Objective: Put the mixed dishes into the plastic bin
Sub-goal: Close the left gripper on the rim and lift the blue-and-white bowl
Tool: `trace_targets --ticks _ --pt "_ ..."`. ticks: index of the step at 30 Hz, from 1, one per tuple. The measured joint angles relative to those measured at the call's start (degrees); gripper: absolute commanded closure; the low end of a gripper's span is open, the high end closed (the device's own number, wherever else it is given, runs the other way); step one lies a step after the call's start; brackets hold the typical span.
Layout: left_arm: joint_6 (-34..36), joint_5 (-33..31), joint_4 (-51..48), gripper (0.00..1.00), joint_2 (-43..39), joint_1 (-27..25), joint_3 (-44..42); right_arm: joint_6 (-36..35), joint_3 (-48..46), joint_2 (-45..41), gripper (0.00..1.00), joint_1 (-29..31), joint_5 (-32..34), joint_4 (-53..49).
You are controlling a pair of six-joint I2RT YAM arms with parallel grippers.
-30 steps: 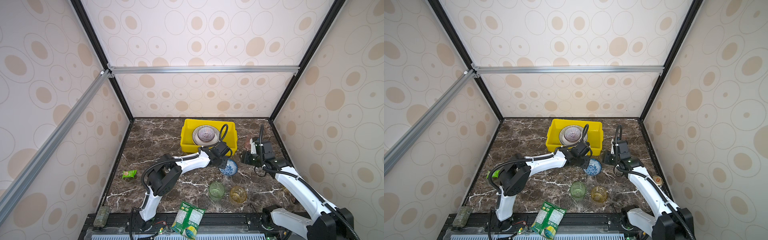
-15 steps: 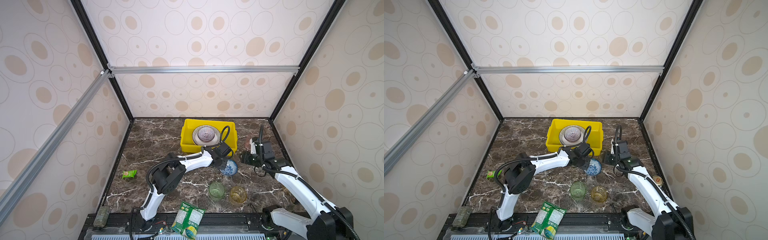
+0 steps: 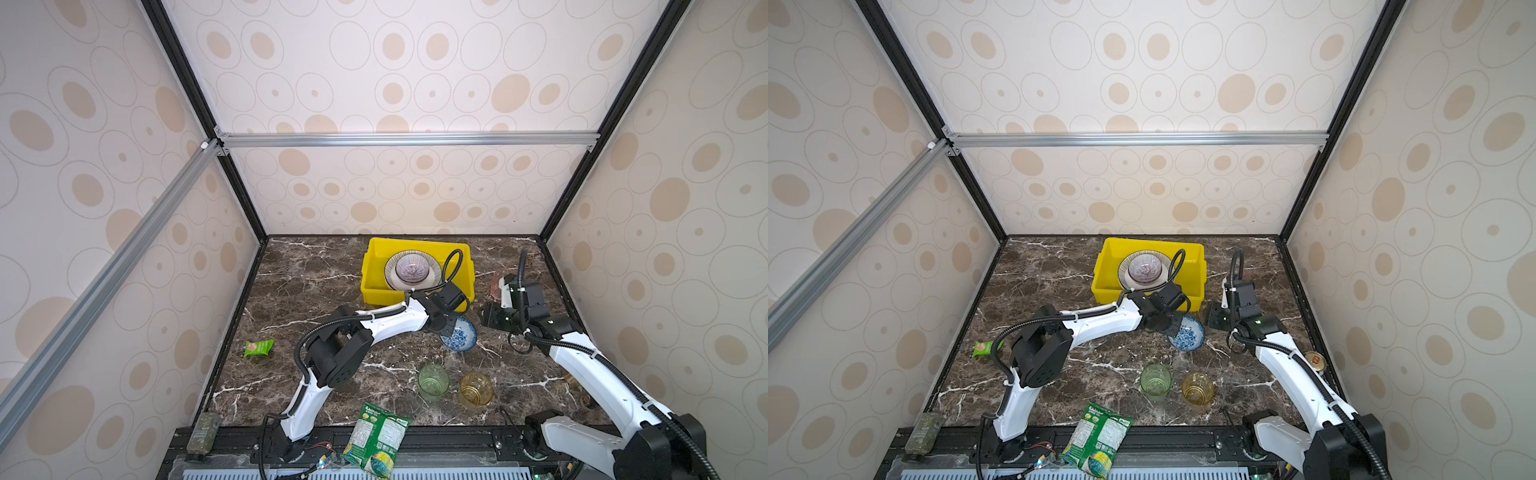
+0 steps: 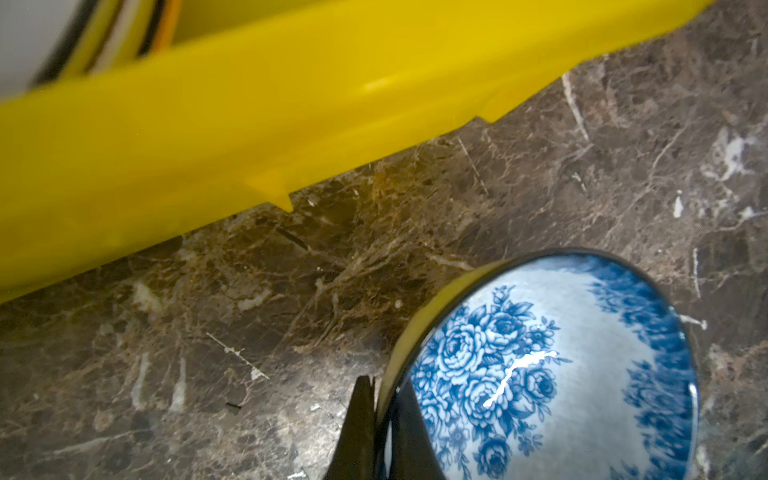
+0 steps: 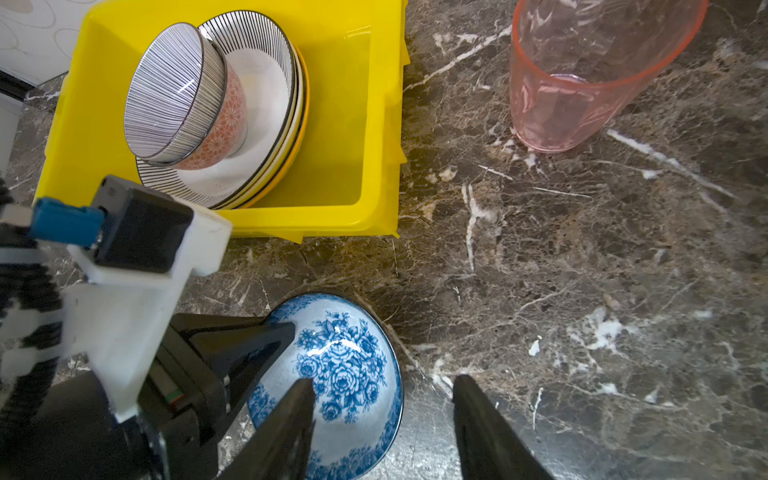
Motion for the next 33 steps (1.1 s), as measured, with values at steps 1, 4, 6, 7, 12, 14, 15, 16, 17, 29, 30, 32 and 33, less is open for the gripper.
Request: trace_targets --ticks 1,4,6,7,12,14,15,16,17,29,30,32,33 --pt "0.0 -0.15 -0.11 1.0 0.0 0.0 0.0 0.0 0.0 0.0 0.43 0.0 -0.09 0.0" --pt "0.0 -0.17 -0.2 1.0 0.0 0.0 0.0 0.0 -0.02 0.0 0.43 0.0 -0.22 -0.02" --pt "0.0 -0.17 -0.2 1.0 -0.04 0.0 0.0 0.0 0.0 0.0 0.43 0.0 -0.37 -0.11" --pt "0.0 -0.15 -0.2 1.0 -0.13 0.02 -0.04 0.0 0.0 0.0 0.43 0.0 -0.42 -0.17" --pt "0.04 -0.17 -1.16 1.0 -1.95 0.66 -1.22 0.2 0.0 -0.02 0.43 0.0 -0.72 -0.35" --pt "0.09 -0.17 -2.03 1.0 -3.06 0.92 -1.25 0.28 0.0 -0.02 0.44 0.0 -0.79 -0.37" --pt "0.15 -0.22 -2.38 1.0 -3.74 1.01 -1.25 0.35 0.0 -0.07 0.43 -0.02 -0.79 -0.37" --pt "0.26 -0.24 -2.71 1.0 -4.46 1.14 -1.25 0.39 0.0 -0.15 0.43 -0.02 -0.79 -0.39" --pt "0.42 -0.28 -3.08 1.0 -5.29 1.25 -1.25 0.39 0.0 -0.28 0.43 -0.02 -0.76 -0.39" --pt "1.64 -2.64 -6.05 1.0 -11.78 4.02 -0.98 0.44 0.28 -1.2 0.43 -0.02 -0.72 -0.63" --pt "1.7 -2.84 -6.27 1.0 -12.2 4.46 -0.98 0.44 0.46 -1.2 0.43 -0.02 -0.72 -0.72" --pt "1.84 -3.28 -6.43 1.0 -13.11 5.35 -0.98 0.44 0.79 -1.2 0.43 -0.02 -0.74 -0.81" --pt "1.95 -3.43 -6.43 1.0 -13.62 5.9 -0.98 0.44 0.9 -1.2 0.43 -0.02 -0.74 -0.83"
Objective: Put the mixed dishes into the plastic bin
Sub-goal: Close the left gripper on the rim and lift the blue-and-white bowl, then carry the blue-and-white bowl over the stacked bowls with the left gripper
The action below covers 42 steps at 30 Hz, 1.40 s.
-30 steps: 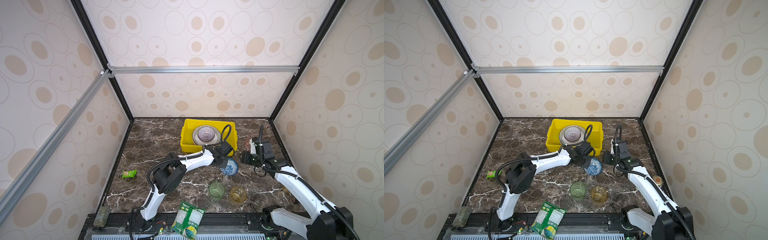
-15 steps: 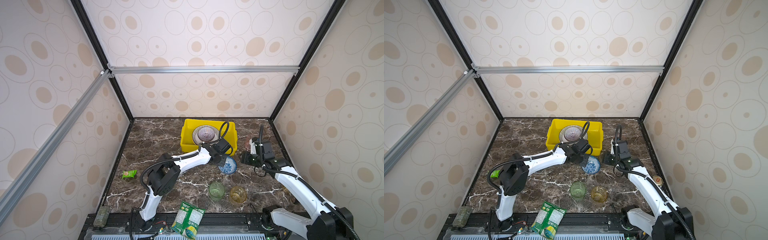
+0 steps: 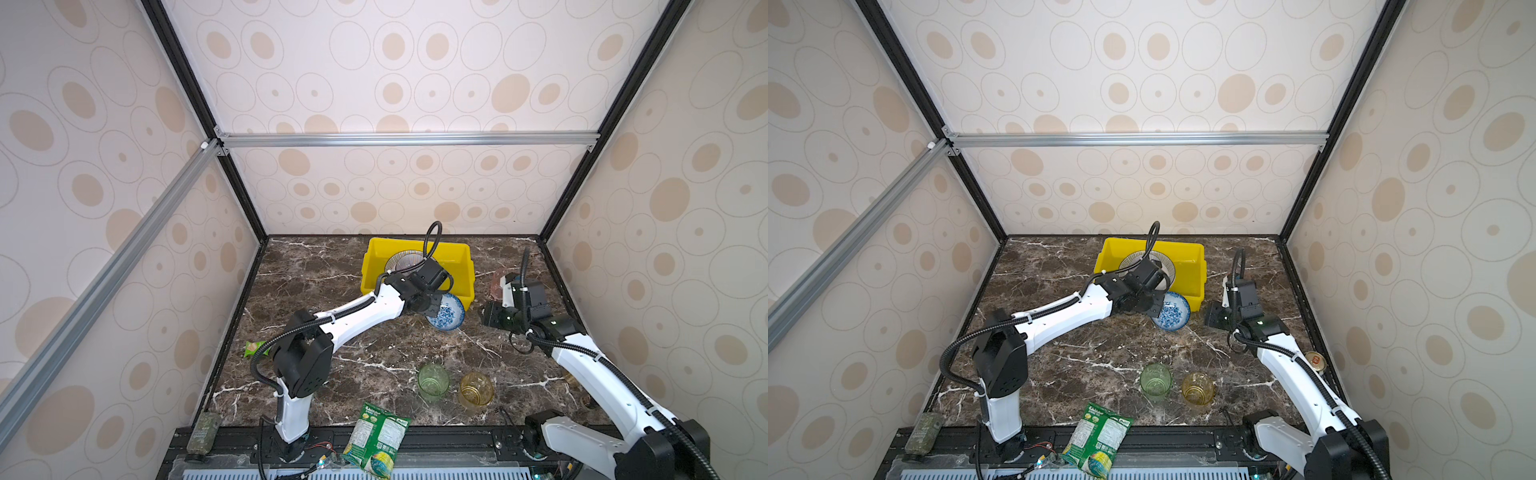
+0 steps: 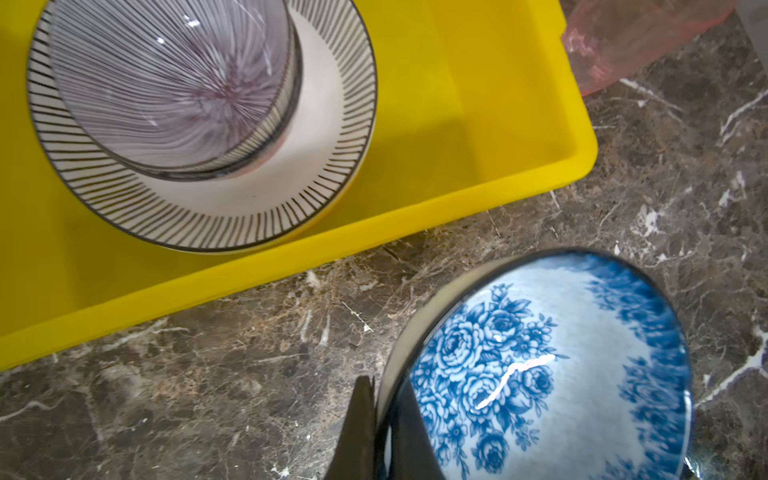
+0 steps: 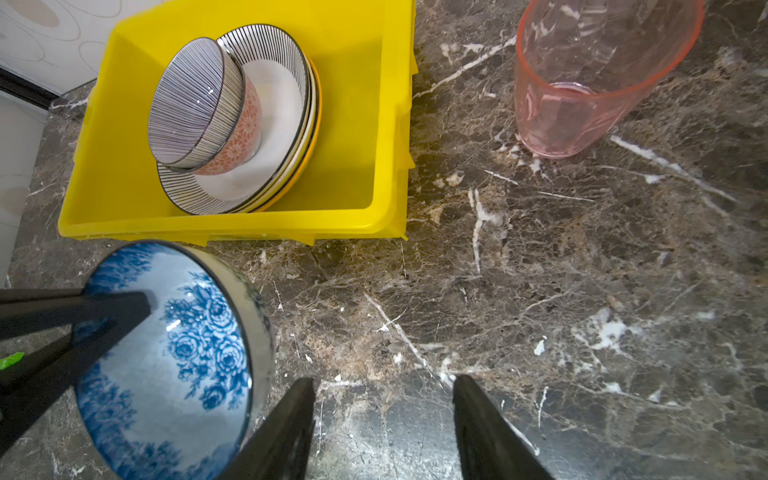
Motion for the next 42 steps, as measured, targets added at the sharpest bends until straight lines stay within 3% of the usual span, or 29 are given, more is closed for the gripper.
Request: trace_targets --ticks 29,42 --pt "4.11 0.48 0.68 1.0 -4.81 12.31 -0.17 0.61 3.74 2.58 0.43 -0.2 0.66 -0.42" --pt "6.14 2.36 1.18 1.0 1.38 16.02 8.52 0.59 5.62 5.55 0.43 -0.2 1.05 -0.42"
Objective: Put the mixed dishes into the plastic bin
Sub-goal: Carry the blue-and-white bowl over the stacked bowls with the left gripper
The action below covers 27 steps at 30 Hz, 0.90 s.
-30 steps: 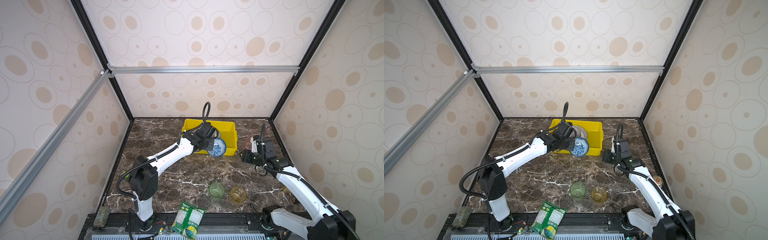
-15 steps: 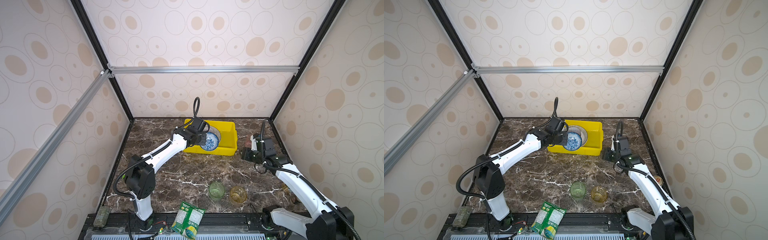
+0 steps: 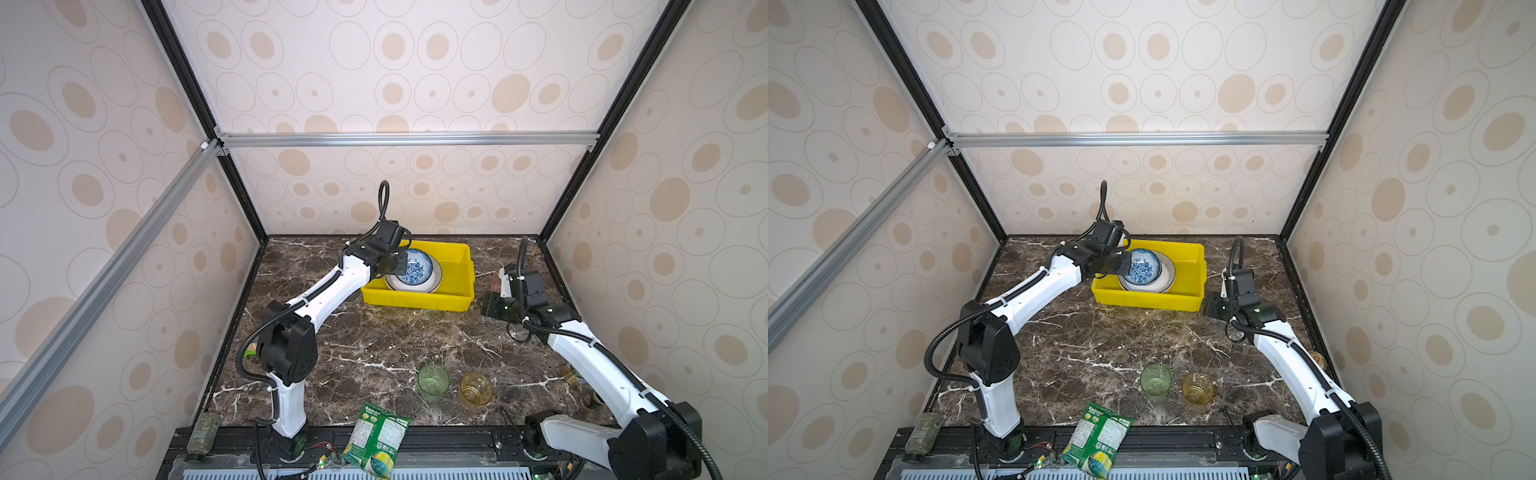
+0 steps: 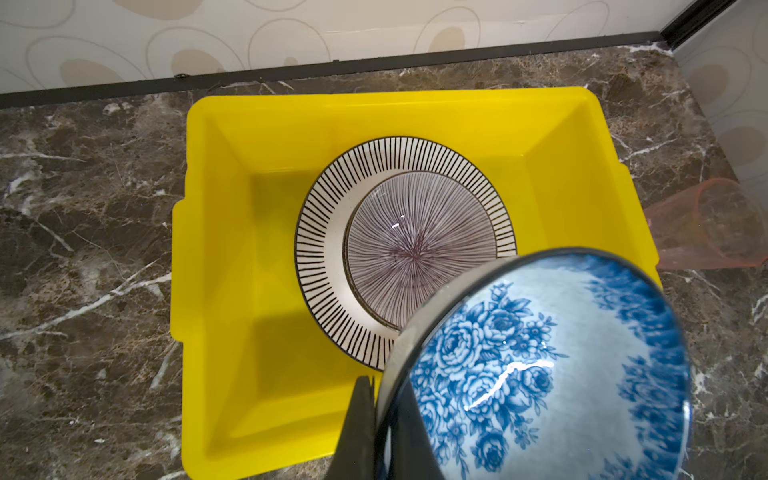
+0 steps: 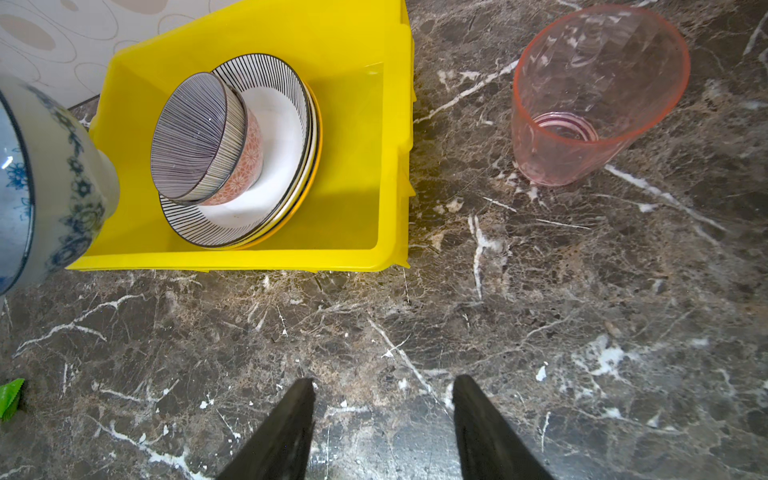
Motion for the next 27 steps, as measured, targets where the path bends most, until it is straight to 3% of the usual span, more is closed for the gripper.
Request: trace_targets --ticks 13,27 --pt "1.42 1.29 -0.2 1.0 9.2 1.27 9.77 -0.46 1.53 2.21 0.43 0.0 0.24 0.0" --pt "1.42 1.99 -0.07 1.0 13.84 3.08 12.96 -0.92 2.62 4.7 0.43 0.0 0.2 0.04"
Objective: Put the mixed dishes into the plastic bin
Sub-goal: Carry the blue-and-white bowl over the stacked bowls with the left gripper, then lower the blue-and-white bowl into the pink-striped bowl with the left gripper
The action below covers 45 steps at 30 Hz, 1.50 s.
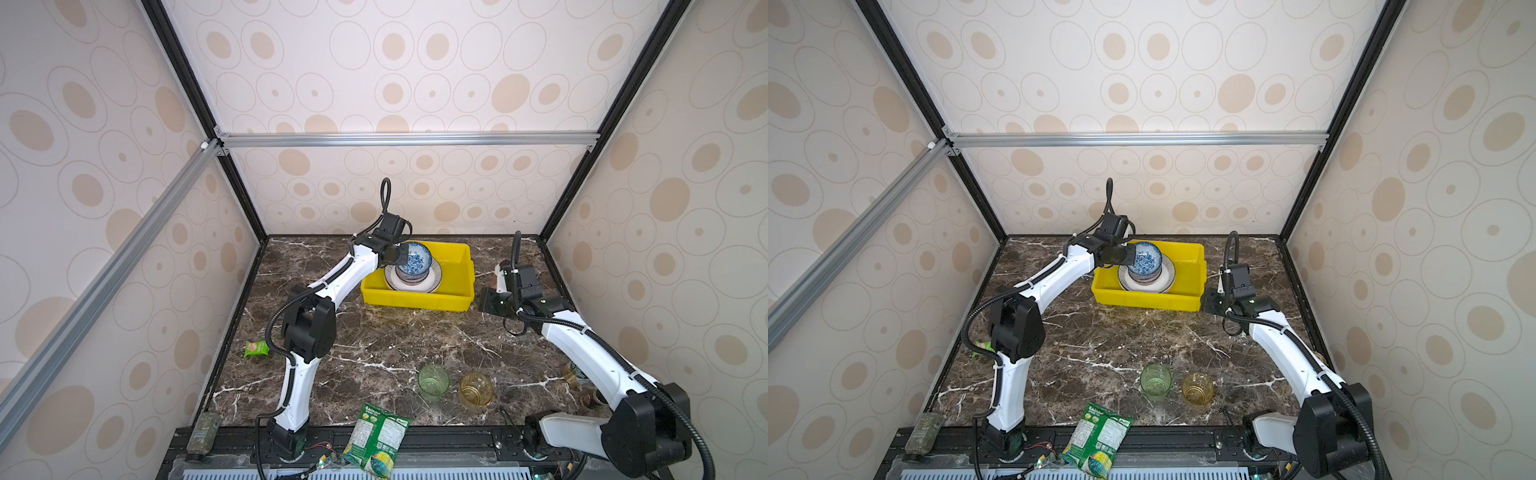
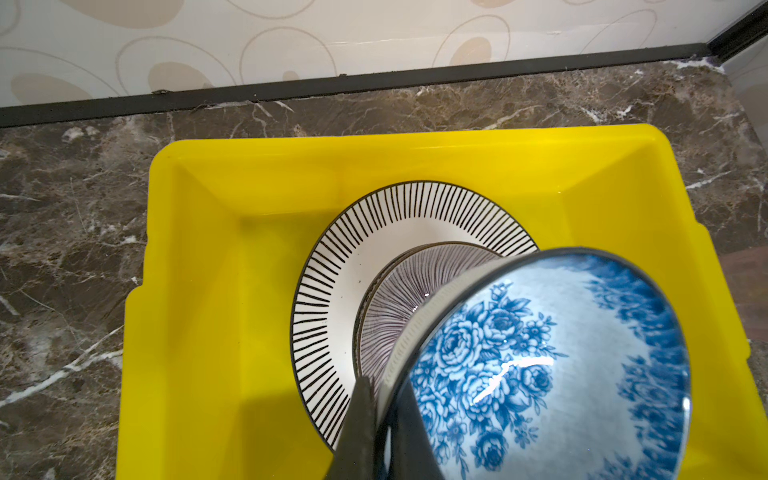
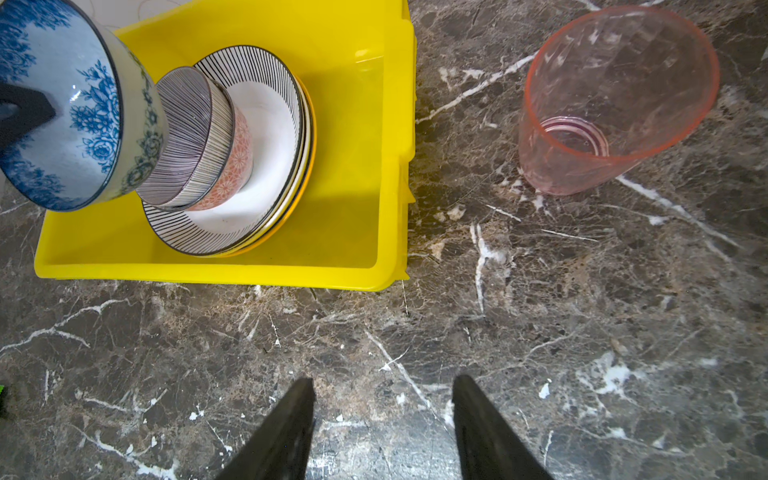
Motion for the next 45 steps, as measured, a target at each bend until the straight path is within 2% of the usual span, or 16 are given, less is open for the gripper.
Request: trace_targets --ticks 26,45 --pt "-0.2 0.42 0.39 1.0 5.09 0.22 2.34 -0.83 0.0 0.0 0.43 0.0 -0.02 0.0" --pt "-0.55 -0.11 0.37 1.0 5.49 0.31 2.34 -0.83 0.0 0.33 0.43 0.0 -0.44 -0.02"
